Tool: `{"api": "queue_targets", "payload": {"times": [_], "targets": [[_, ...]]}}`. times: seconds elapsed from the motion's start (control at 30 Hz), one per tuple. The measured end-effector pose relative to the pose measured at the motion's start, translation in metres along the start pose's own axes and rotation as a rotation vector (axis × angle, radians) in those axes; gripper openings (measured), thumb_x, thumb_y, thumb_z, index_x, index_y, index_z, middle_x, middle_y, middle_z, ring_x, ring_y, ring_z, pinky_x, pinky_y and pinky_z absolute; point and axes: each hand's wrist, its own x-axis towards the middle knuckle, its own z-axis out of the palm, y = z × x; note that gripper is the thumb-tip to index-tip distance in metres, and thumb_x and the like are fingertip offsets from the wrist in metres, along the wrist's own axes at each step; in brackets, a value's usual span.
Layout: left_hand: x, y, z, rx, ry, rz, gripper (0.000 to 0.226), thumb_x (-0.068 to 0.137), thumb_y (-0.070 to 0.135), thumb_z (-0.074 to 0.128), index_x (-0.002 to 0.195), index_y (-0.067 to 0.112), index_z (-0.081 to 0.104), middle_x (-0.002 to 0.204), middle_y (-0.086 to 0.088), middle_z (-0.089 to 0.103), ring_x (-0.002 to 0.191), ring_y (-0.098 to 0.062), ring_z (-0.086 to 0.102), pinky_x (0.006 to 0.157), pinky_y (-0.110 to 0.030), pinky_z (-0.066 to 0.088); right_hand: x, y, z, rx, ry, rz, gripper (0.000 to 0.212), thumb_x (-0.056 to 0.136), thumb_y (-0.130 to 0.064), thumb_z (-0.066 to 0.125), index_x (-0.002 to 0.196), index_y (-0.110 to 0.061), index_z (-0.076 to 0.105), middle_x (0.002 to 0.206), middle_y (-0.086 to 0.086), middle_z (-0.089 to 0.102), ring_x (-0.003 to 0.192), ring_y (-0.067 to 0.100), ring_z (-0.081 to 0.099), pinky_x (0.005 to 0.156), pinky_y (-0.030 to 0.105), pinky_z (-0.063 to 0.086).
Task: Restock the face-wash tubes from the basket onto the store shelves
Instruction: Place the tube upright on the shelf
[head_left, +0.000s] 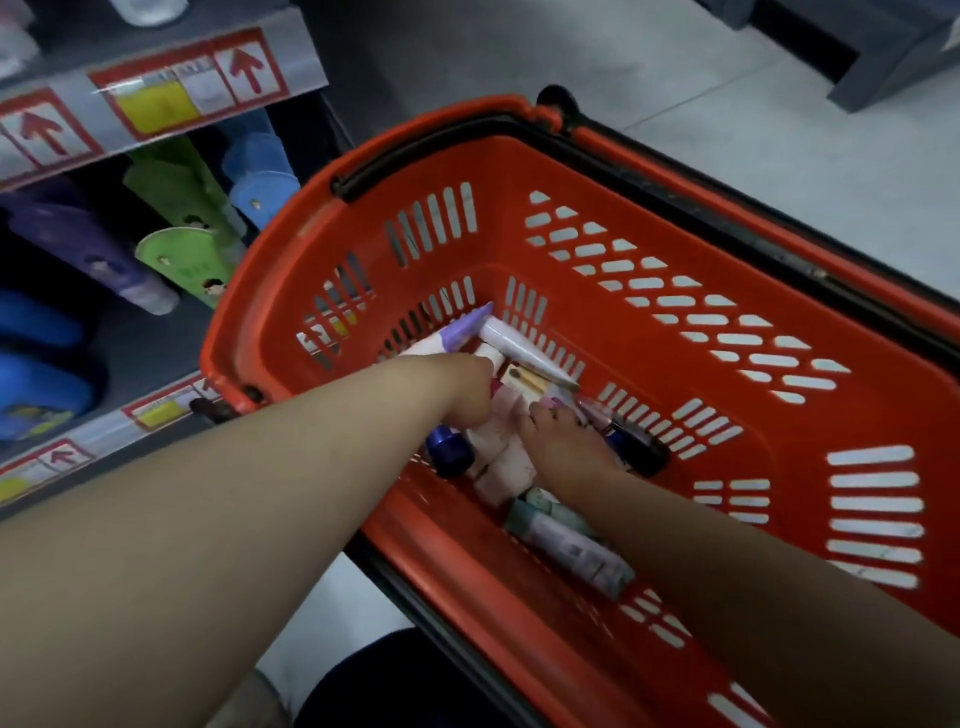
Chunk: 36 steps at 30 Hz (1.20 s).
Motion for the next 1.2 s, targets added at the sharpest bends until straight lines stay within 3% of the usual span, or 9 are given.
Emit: {"api": "queue_targets", "payload": {"times": [0.13,0.27,0.37,0.6,0.77,0.87,0.93,1.03,1.2], "targets": [[-0.003,0.004,-0.008,-0.105,-0.017,-0.051,0.049,0.097,0.026,0.046,0.141,0.008,0.036,0.132,-0.011,0.052,0.118,-0.024,0.051,0.080,-0.025,0.035,0.003,-0.011,-0.002,-0.030,0.054,-0.021,0.068,0.088,0.010,0.042,0.147,-0.004,0.014,0.148,0.016,0.023,0.132,0.040,0.029,0.090,0.047,0.045],[0.002,0.000,-0.010,-0.302,-0.021,-0.080,0.036,0.096,0.021,0.045,0.128,0.003,0.050,0.116,-0.012,0.057,0.101,-0.024,0.054,0.067,-0.024,0.041,0.001,-0.002,-0.011,-0.007,0.171,-0.087,0.058,0.083,-0.007,0.060,0.135,-0.005,0.034,0.137,0.016,0.040,0.124,0.033,0.039,0.088,0.039,0.041],[-0.001,-0.001,-0.010,-0.612,-0.121,-0.149,0.038,0.101,0.025,0.034,0.133,0.006,0.043,0.120,-0.016,0.055,0.114,-0.031,0.055,0.090,-0.037,0.046,-0.007,0.009,-0.017,0.014,0.313,-0.192,0.062,0.079,-0.013,0.067,0.133,-0.008,0.039,0.146,0.011,0.036,0.131,0.027,0.033,0.092,0.036,0.047],[-0.010,-0.002,-0.018,-1.042,-0.180,-0.209,0.027,0.100,0.028,0.039,0.097,0.006,0.054,0.112,-0.017,0.061,0.113,-0.032,0.059,0.103,-0.051,0.042,-0.028,0.008,-0.033,0.049,0.712,-0.438,0.048,0.063,0.008,0.072,0.106,-0.007,0.054,0.129,0.015,0.051,0.112,0.029,0.049,0.044,0.033,0.052],[-0.016,-0.001,-0.026,-1.258,-0.141,-0.234,0.012,0.096,0.021,0.049,0.097,0.013,0.057,0.089,-0.008,0.063,0.078,-0.024,0.066,0.092,-0.054,0.049,-0.033,0.006,-0.047,0.128,0.790,-0.430,0.045,0.071,0.004,0.069,0.105,-0.011,0.044,0.136,0.013,0.041,0.112,0.028,0.044,0.046,0.031,0.048],[-0.020,0.000,-0.026,-1.354,-0.141,-0.223,0.013,0.098,0.016,0.046,0.103,0.010,0.056,0.094,-0.010,0.063,0.078,-0.027,0.066,0.070,-0.049,0.055,-0.036,0.003,-0.048,0.233,0.816,-0.470,0.033,0.084,-0.008,0.057,0.113,-0.013,0.040,0.140,0.011,0.030,0.118,0.036,0.049,0.067,0.041,0.057],[-0.024,0.002,-0.026,-1.421,-0.072,-0.214,0.013,0.099,0.016,0.043,0.108,0.011,0.052,0.095,-0.008,0.060,0.081,-0.026,0.063,0.062,-0.046,0.052,-0.041,-0.001,-0.052,0.380,0.806,-0.372,0.048,0.085,-0.006,0.061,0.126,-0.014,0.039,0.142,0.012,0.029,0.122,0.035,0.048,0.087,0.043,0.053],[-0.033,0.001,-0.030,-1.598,0.033,-0.176,0.024,0.098,0.014,0.044,0.122,0.013,0.044,0.106,-0.009,0.059,0.090,-0.026,0.062,0.068,-0.048,0.051,-0.046,-0.010,-0.071,0.905,0.600,0.003,0.058,0.088,0.001,0.055,0.140,-0.014,0.036,0.138,0.007,0.042,0.117,0.020,0.051,0.089,0.031,0.048],[-0.063,-0.011,-0.041,-1.793,0.160,-0.111,0.024,0.098,0.016,0.045,0.123,0.013,0.047,0.101,-0.007,0.059,0.085,-0.022,0.062,0.059,-0.045,0.052,-0.050,-0.034,-0.127,1.836,0.266,0.313,0.021,0.093,-0.005,0.043,0.099,-0.013,0.062,0.103,0.013,0.066,0.103,0.031,0.065,0.092,0.045,0.053]]}}
